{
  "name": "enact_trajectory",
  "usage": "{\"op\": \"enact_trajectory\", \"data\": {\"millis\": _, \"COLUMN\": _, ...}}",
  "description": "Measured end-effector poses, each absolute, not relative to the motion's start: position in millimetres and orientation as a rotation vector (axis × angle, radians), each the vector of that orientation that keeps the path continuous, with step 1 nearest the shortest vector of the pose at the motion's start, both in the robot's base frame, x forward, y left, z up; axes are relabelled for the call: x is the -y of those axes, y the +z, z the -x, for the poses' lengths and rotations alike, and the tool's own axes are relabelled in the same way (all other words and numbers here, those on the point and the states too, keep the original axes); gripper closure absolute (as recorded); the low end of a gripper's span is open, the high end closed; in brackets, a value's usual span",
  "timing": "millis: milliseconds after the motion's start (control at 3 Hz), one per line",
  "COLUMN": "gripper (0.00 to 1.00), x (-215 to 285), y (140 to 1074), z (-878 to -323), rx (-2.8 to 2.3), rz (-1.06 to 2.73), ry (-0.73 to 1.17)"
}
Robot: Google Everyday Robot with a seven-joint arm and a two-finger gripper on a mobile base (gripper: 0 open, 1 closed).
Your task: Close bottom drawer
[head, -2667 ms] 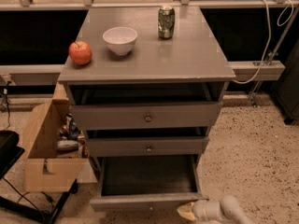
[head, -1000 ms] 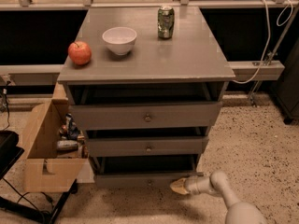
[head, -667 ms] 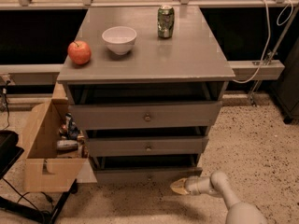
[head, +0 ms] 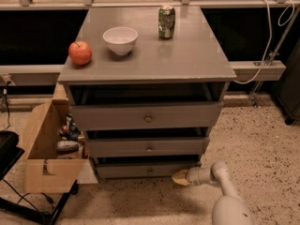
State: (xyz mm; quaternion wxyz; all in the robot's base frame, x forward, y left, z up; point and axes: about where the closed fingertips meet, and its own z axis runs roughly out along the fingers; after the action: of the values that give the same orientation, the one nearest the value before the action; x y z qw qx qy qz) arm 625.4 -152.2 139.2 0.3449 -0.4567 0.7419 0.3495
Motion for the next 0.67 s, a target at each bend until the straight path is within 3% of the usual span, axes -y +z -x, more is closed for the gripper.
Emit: {"op": "enact_trajectory", "data": {"millis": 667, "gripper": 1.0, "x": 146.0, "y": 132.0, "z": -602.0, "rx": -1.957, "rz": 1.248, "ry": 0.918}}
